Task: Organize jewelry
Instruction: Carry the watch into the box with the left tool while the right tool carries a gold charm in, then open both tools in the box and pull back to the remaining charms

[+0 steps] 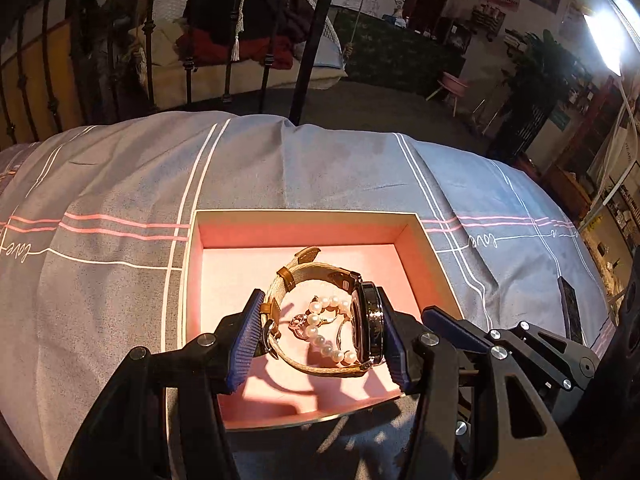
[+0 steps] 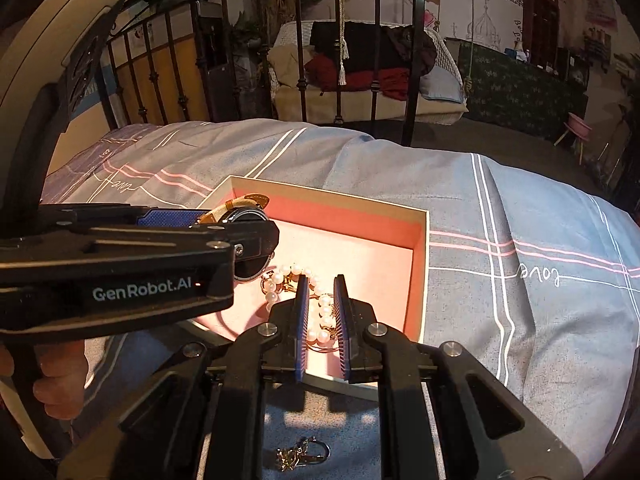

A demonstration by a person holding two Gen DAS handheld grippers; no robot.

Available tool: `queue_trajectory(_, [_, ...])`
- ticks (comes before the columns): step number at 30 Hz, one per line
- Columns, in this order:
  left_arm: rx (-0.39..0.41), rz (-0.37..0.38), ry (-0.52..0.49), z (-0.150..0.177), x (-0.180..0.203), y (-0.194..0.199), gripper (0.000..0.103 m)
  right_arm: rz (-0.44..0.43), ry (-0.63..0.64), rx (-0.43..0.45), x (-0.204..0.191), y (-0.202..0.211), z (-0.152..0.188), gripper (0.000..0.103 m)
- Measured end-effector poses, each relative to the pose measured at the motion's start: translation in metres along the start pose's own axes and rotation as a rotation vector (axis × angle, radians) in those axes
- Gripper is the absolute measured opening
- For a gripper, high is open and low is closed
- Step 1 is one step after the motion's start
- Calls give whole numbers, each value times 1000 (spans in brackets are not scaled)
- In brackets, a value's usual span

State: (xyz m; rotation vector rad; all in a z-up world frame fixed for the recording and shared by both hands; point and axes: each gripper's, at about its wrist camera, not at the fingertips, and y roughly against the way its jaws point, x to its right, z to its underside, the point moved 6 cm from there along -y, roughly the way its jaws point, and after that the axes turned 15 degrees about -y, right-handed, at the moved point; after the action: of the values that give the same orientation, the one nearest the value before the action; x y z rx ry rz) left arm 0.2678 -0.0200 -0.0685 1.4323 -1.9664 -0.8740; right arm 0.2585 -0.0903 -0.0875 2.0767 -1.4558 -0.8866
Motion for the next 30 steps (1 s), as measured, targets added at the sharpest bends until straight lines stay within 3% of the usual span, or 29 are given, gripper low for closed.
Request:
queue_trajectory(14, [-97,10,42,2,-10,-30,53,12,13,-42,4,-19,-1,13])
queue_trajectory(30, [-127,-10,28,3,-12,-43,53,12,5,-68,4,-32,1,13])
